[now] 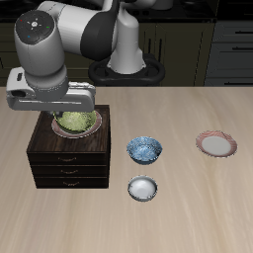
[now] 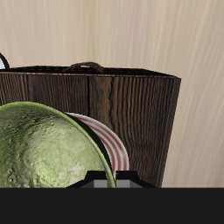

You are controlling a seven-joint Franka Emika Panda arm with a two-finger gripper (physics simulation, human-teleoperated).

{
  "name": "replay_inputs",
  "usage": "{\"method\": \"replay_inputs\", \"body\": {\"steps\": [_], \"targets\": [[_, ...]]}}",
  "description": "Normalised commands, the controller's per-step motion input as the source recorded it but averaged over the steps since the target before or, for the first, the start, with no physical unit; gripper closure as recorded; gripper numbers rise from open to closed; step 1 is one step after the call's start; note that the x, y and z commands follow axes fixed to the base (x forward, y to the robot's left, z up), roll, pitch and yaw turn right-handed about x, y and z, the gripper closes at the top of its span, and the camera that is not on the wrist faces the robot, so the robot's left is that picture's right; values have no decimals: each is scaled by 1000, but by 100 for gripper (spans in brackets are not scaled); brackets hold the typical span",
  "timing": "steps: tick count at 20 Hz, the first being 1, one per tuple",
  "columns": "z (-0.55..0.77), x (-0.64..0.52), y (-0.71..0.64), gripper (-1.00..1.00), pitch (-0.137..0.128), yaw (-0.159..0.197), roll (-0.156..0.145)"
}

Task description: Place the green bowl onto the plate that is on top of the cabinet

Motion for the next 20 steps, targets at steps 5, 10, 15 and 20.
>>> {"method": "replay_inputs", "body": {"steps": [5,10,15,20], "targets": [[-387,-335,88,100,82,23,22],[-146,-342,225,-100,22,91,27],[96,-107,88,-100,-4,10,19],[357,-239,191,-100,-72,34,8]]}}
